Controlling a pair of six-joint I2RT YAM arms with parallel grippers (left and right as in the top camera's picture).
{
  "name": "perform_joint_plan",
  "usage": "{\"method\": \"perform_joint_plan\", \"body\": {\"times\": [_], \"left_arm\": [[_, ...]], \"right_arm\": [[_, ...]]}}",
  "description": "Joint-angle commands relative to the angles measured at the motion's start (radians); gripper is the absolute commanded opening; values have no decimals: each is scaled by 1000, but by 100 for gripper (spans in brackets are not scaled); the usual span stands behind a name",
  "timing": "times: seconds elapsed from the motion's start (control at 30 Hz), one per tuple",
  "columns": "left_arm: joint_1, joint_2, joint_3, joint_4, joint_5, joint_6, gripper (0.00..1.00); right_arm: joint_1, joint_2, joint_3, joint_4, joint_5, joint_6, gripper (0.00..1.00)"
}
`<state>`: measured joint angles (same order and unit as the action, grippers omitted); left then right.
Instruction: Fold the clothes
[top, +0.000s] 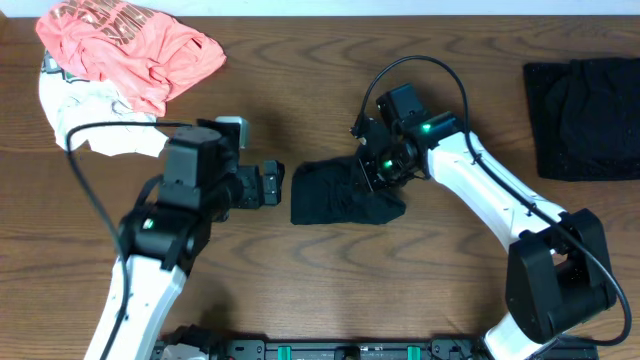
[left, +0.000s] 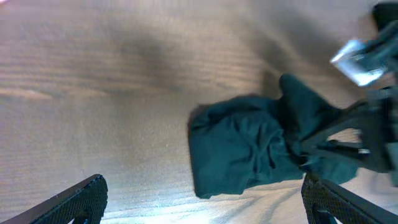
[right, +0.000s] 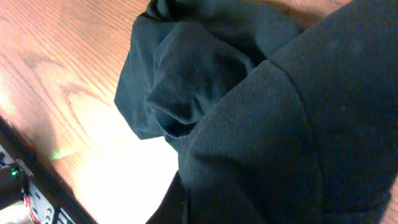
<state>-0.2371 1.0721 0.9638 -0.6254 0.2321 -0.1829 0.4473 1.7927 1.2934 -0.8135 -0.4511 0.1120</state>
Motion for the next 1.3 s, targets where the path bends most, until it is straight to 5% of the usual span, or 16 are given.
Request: {"method": "perform_joint_plan", "body": {"times": [0.0, 0.2, 0.27, 0.37, 0.6, 0.9, 1.27], "left_arm": [[5, -42, 1, -22, -9, 5, 100], [5, 6, -5, -137, -28, 5, 98], [5, 42, -17, -143, -35, 5, 91], [5, 113, -27, -122, -28, 4, 52], [5, 322, -28, -6, 191, 5, 8], [11, 591, -28, 74, 344, 6, 6], [18, 656, -41, 154, 378, 10, 6]], "right_arm": [[19, 5, 14, 15, 10, 31, 1], [9, 5, 32, 13, 10, 33, 1], [4, 5, 43, 8, 7, 33, 1], [3, 5, 58, -5, 6, 29, 1], [-9, 1, 68, -16, -6, 29, 1], [-48, -2, 68, -34, -28, 21, 1], [-64, -2, 68, -40, -28, 14, 1]]}}
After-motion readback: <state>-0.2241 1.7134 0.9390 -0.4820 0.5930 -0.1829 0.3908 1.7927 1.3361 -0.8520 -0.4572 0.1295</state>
